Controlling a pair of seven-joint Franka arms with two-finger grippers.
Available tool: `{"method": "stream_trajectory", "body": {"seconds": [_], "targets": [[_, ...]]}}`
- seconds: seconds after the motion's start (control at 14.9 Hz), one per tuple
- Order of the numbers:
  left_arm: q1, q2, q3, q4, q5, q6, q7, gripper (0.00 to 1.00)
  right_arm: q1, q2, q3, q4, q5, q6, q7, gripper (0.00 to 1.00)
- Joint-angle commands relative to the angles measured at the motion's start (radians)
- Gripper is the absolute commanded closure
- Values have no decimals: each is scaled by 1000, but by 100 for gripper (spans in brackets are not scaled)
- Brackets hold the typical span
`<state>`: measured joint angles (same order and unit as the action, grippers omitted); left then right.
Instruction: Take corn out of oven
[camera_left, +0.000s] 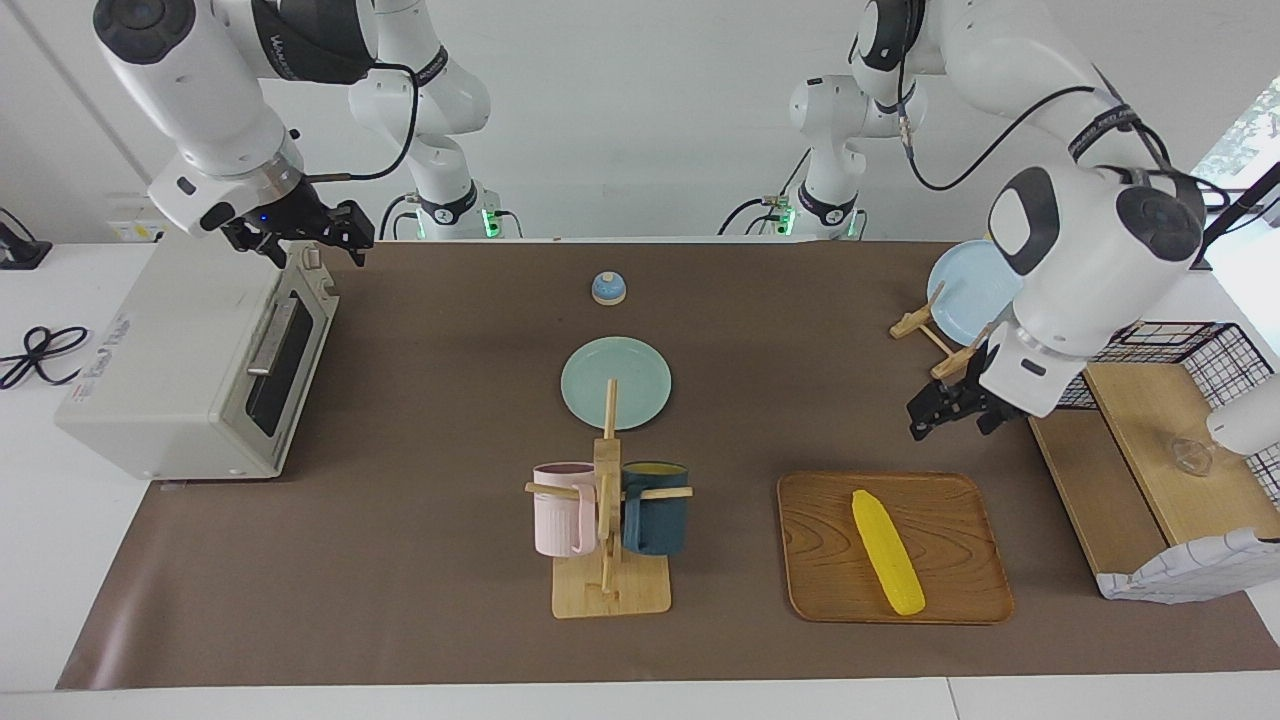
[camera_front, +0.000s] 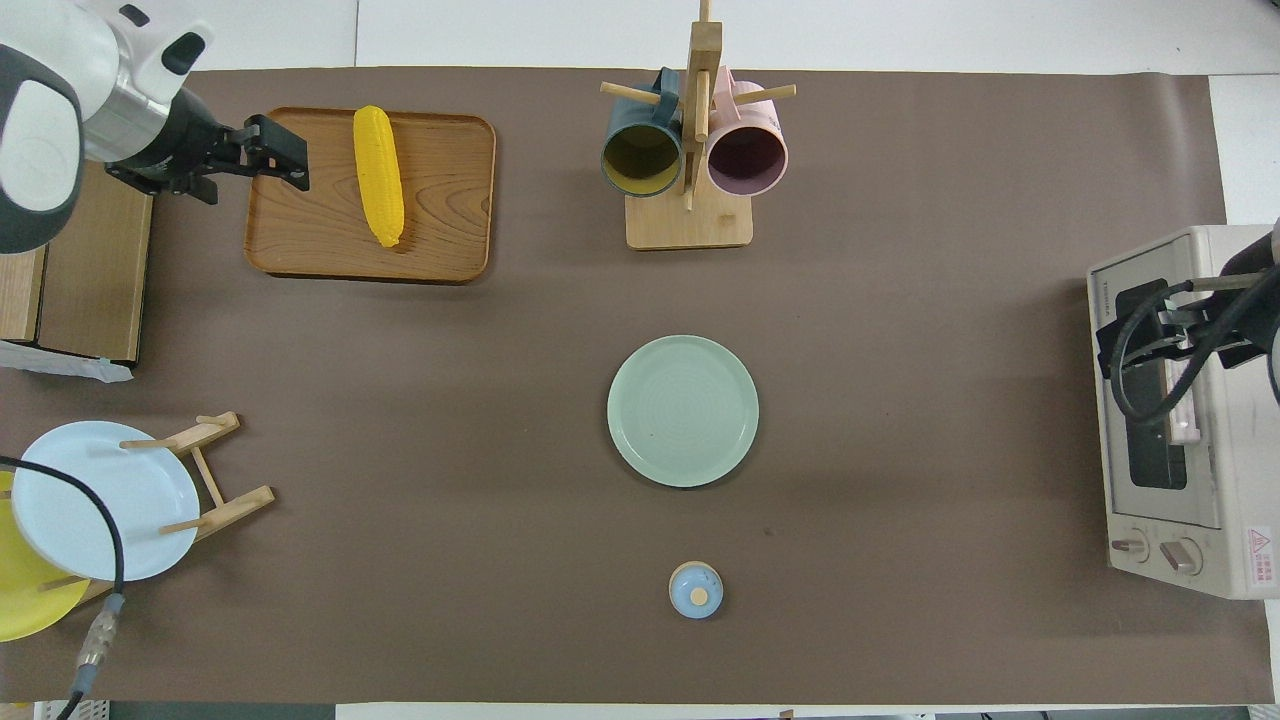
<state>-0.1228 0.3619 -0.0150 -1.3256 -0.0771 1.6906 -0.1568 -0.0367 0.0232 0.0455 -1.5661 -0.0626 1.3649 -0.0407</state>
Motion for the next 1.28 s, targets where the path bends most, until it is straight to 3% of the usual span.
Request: {"method": "stream_trajectory", "body": {"seconds": [0.0, 0.4, 0.6, 1.21], "targets": [[2, -170, -2, -136, 11, -90, -21, 0, 32, -29, -30, -25, 18, -12, 19, 0], [-3, -397, -3, -395, 11, -111, -72, 0, 44, -19, -59, -17, 18, 19, 24, 0], [-8, -412, -9, -432, 11, -120, -69, 0, 44, -20, -58, -17, 20, 17, 21, 0], [25, -393, -72, -379, 48, -118, -73, 0, 35, -26, -59, -8, 29, 54, 27, 0]]}}
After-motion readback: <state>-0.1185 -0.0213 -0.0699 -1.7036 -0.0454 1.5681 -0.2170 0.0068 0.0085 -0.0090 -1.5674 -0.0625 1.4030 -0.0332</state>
